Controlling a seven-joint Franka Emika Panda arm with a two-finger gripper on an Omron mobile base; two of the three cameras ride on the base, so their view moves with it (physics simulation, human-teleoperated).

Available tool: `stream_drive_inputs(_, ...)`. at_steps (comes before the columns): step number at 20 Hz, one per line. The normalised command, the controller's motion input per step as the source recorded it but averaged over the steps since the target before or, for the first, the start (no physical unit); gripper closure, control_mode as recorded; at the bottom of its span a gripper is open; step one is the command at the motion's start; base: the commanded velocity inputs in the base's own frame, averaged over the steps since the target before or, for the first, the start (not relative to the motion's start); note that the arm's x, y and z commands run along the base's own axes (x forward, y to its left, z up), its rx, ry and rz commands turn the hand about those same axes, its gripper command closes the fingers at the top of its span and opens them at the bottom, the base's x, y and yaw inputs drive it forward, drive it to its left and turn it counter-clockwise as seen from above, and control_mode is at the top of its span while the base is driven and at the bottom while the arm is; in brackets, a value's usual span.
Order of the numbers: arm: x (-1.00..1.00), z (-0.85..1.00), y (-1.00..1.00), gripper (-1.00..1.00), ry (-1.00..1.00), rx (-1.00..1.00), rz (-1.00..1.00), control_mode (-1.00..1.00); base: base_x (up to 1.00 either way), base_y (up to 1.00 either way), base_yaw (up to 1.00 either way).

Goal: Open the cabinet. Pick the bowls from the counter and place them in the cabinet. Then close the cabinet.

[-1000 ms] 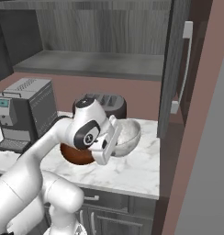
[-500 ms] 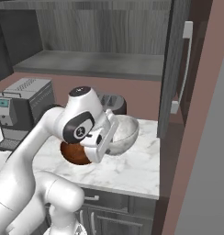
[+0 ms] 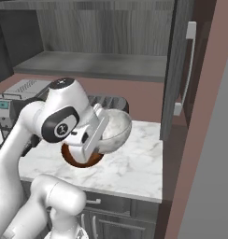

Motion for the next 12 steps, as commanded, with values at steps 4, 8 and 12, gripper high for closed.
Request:
stream_drive_inputs(4,0.00,0.39,0.23,1.00,-0.13,0.00,0.00,-1.00,0.00,0.00,0.00)
stream_drive_inputs(8,0.00,0.40,0.01,1.00,-0.15,0.00,0.00,-1.00,0.00,0.00,0.00)
stream_drive_inputs(12,-0.01,0.55,0.04,1.00,-0.14,0.01,0.00,-1.00,0.00,0.00,0.00)
